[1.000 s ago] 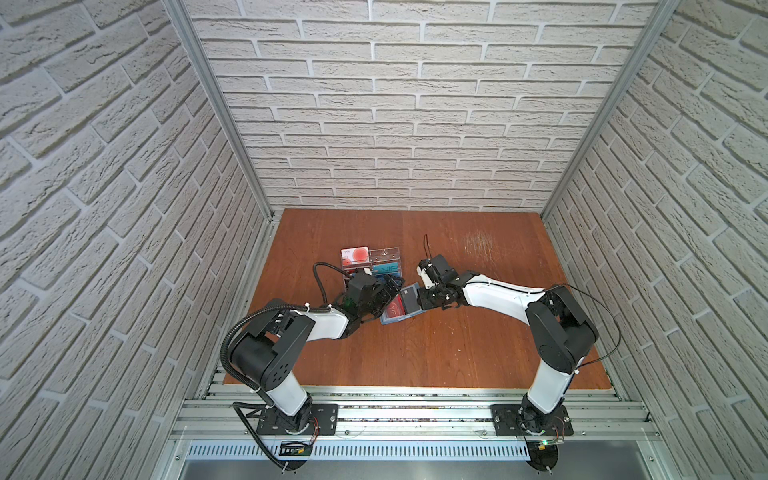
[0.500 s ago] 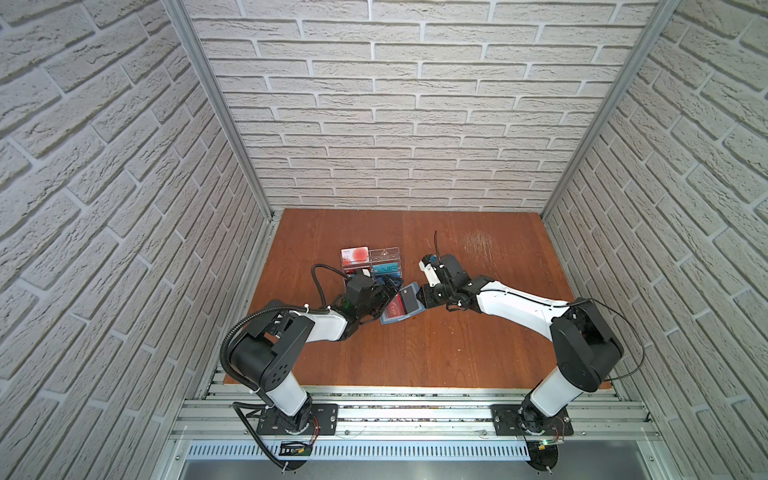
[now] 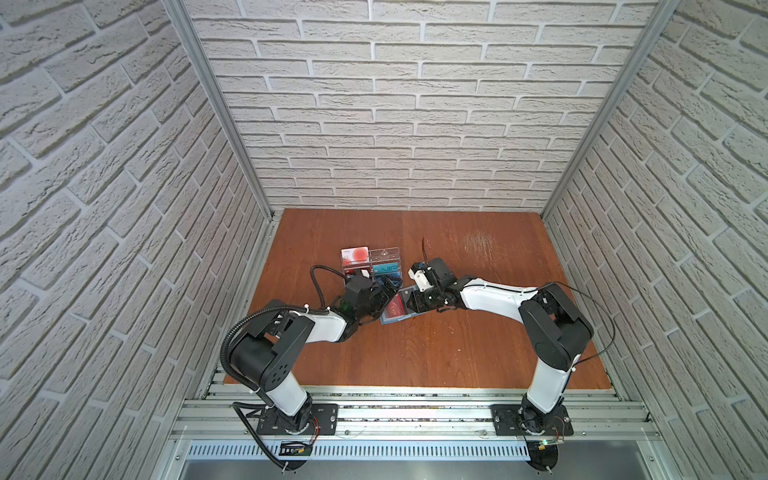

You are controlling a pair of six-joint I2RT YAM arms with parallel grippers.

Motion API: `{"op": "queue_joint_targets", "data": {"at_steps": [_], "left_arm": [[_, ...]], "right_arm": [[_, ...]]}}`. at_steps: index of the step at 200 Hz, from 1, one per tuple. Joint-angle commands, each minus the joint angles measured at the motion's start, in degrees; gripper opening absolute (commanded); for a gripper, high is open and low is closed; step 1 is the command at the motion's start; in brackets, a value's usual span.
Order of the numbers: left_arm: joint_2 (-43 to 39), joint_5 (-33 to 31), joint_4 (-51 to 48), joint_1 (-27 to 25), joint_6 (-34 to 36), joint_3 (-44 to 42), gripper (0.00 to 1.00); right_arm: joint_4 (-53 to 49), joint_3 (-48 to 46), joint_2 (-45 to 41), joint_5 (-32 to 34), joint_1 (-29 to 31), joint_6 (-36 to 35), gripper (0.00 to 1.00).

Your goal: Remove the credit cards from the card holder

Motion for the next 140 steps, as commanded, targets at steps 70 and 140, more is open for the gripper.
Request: {"op": "queue_joint_targets", "data": {"at_steps": [70, 140], "left_arm": [[2.39, 0.16, -0.17, 0.76, -0.82, -2.90, 0.98], [3.40, 0.17, 1.78, 0.80, -1.25, -4.35, 0.98]], "right_arm": [[0.06, 1.94, 2.25, -6.96, -2.89, 1.51, 0.27], [-0.08, 3.14, 5.12, -9.61, -2.98, 2.52, 0.27]]}}
